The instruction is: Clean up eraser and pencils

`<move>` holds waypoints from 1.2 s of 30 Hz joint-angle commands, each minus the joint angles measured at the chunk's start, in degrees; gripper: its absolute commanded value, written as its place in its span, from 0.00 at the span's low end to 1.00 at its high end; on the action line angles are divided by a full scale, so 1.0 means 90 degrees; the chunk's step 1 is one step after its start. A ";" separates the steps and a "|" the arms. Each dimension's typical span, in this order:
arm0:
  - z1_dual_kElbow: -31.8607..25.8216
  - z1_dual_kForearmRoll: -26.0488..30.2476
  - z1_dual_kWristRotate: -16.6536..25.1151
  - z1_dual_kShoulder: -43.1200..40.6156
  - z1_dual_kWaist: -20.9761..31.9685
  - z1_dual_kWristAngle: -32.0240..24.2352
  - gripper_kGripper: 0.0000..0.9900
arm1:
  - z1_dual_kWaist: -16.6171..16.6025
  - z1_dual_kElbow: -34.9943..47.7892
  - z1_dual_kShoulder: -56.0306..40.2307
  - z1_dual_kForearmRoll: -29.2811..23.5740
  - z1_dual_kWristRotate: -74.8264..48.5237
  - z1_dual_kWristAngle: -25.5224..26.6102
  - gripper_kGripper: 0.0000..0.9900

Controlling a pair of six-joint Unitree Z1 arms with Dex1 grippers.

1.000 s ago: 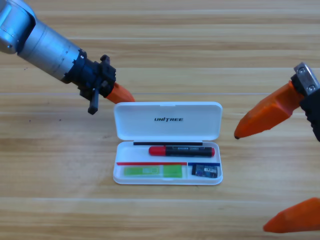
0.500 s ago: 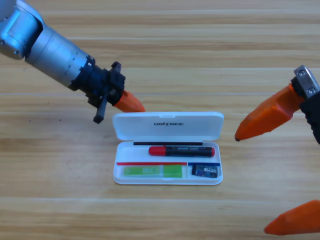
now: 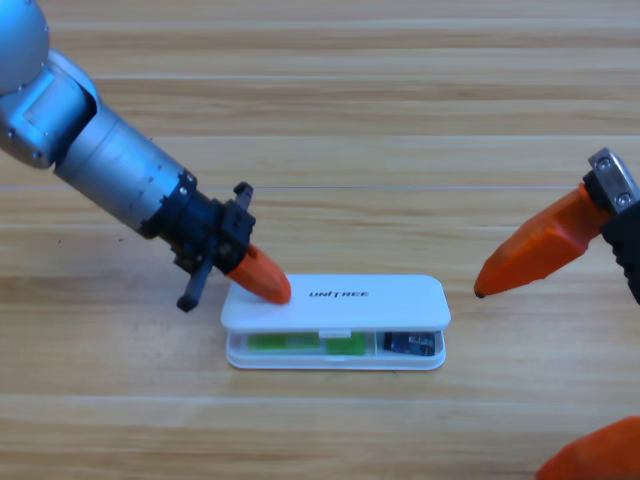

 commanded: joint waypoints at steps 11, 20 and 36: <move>0.0603 -0.0552 0.0048 0.0343 -0.0498 0.0209 0.00 | -0.0124 0.0197 -0.0206 -0.0218 0.0031 0.0165 0.98; 0.0730 -0.0709 0.0009 0.0441 -0.0654 0.0424 0.00 | -0.0124 0.0158 0.0097 -0.0228 0.0021 0.0204 0.98; 0.0642 -0.0289 -0.0596 -0.0214 -0.0791 0.0912 0.00 | -0.0124 0.0138 0.0058 -0.0228 0.0031 0.0204 0.98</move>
